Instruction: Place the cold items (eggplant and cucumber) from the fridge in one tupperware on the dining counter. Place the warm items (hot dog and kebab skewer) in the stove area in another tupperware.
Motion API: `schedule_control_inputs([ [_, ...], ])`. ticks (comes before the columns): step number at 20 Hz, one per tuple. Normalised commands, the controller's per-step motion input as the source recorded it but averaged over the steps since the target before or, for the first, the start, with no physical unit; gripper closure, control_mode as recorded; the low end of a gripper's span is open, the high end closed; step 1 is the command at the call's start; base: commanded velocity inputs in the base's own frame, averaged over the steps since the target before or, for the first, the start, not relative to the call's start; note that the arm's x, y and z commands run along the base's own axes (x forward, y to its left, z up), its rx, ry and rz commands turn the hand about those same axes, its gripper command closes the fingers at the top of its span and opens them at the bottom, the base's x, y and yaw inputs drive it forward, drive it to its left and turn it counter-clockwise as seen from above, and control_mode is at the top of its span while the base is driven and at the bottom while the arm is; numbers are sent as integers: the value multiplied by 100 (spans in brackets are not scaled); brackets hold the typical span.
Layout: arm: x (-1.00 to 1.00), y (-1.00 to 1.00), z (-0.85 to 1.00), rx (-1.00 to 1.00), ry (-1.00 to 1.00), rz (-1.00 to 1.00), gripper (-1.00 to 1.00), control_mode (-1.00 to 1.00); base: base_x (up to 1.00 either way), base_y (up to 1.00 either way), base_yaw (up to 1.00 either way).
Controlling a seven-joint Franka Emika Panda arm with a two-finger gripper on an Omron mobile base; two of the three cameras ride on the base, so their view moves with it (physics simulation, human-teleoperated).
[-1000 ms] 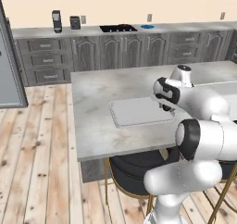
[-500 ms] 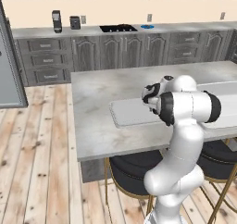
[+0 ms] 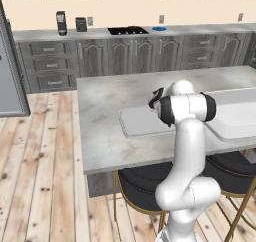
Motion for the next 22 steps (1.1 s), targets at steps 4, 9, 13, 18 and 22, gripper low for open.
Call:
schedule_control_inputs([
  [4,-41,0,-16,0,-10,2,-100,-100,0,0,0],
  [9,-75,29,36,-8,-5,13,-100,-100,0,0,0],
  [13,-49,39,100,-18,-18,39,-100,-100,0,0,0],
  [18,-97,40,100,-20,-5,40,-100,-100,0,0,0],
  [22,-100,54,99,-26,-2,29,-100,-100,0,0,0],
])
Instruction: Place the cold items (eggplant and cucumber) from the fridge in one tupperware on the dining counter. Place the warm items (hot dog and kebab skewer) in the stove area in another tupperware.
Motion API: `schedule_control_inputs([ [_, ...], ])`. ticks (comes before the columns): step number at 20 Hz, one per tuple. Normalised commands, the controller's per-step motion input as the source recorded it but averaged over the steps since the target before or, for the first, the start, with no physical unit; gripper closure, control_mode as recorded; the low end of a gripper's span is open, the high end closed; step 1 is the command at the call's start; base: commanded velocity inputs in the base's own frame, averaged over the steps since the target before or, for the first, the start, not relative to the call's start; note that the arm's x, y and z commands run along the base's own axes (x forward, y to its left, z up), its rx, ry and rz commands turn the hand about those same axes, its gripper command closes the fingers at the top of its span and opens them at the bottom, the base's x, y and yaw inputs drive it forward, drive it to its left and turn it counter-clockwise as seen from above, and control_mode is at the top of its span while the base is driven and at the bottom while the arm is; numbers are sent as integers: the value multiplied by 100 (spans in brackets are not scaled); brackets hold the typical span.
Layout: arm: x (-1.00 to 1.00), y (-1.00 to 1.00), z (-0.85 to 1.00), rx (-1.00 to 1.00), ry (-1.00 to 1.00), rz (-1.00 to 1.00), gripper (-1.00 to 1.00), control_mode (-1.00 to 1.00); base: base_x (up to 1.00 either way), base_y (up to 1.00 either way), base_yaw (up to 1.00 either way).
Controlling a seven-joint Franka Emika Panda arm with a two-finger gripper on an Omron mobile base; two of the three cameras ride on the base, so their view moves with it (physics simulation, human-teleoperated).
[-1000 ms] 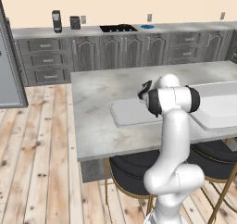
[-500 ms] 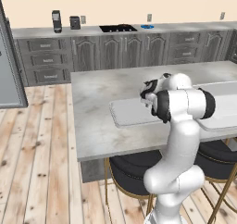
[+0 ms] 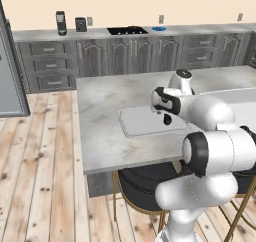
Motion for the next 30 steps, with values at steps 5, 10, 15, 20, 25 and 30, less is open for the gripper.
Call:
schedule_control_inputs([
  [5,-100,40,46,-5,0,10,-100,-100,0,0,0],
  [10,-100,3,-13,1,-2,0,-100,-100,0,0,0],
  [15,-100,0,-38,-1,-11,0,-100,-100,0,0,0],
  [20,-100,1,-8,-5,-25,0,-100,-100,0,0,0],
  [25,-100,0,0,-1,-35,0,-100,-100,0,0,0],
  [30,0,0,0,0,0,0,-100,100,-67,18,22],
])
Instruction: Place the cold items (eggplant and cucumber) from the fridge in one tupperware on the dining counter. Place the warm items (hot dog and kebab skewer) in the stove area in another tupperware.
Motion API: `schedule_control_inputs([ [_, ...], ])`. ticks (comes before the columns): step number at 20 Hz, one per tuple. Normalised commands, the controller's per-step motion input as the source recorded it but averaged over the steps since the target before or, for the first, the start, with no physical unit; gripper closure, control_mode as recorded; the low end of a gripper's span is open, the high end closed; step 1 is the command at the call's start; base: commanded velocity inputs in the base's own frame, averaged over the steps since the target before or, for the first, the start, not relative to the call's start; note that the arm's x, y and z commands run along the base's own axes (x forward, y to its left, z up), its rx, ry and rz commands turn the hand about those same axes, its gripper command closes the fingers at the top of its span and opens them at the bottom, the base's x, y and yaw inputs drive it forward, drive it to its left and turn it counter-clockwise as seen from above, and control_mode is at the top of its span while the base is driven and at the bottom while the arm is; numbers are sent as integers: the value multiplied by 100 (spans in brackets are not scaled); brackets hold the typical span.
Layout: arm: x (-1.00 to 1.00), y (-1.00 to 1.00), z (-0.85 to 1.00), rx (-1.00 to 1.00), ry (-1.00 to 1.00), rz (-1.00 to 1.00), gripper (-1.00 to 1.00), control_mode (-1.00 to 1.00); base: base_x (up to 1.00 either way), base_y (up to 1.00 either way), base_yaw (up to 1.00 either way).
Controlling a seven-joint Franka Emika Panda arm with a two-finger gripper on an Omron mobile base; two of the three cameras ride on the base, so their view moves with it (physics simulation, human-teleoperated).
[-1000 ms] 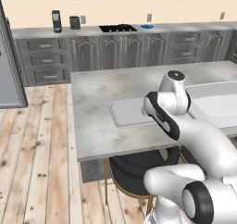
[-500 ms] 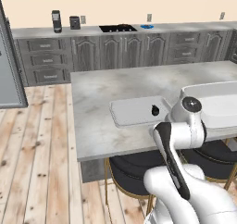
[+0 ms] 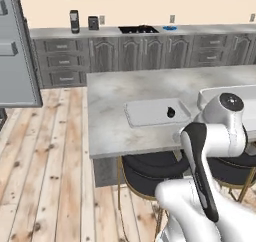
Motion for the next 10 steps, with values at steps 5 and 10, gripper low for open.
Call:
schedule_control_inputs([
  [5,0,0,0,0,0,0,-100,100,-15,57,55],
  [10,0,0,0,0,0,0,-100,100,0,41,69],
])
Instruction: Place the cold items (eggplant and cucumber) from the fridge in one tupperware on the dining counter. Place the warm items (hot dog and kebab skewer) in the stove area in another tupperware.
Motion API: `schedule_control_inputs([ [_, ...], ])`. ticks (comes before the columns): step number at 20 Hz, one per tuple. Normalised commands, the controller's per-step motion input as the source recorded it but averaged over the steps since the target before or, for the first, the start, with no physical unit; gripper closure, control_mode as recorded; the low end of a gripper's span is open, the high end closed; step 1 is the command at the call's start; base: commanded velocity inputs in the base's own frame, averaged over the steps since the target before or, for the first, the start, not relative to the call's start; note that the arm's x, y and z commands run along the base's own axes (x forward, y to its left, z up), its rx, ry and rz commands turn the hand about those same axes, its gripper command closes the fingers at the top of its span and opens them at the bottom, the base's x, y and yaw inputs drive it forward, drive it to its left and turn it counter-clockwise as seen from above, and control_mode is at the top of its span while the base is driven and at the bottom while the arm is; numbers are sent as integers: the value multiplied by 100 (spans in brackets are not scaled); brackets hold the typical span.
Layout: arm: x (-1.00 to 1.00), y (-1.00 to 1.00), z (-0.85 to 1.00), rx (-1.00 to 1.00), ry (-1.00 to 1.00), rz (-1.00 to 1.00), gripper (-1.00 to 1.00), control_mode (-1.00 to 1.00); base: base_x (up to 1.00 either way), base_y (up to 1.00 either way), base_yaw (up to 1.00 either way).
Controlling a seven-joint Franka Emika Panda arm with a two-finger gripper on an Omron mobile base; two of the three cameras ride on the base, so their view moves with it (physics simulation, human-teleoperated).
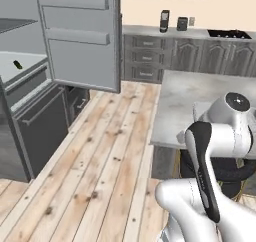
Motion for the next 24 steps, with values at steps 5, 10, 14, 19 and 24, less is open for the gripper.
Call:
schedule_control_inputs([
  [5,0,0,0,0,0,0,-100,100,5,28,70],
  [10,0,0,0,0,0,0,-100,100,57,4,57],
  [14,0,0,0,0,0,0,-100,100,90,0,45],
  [19,0,0,0,0,0,0,-100,100,100,-17,27],
  [24,0,0,0,0,0,0,-100,100,100,-20,16],
])
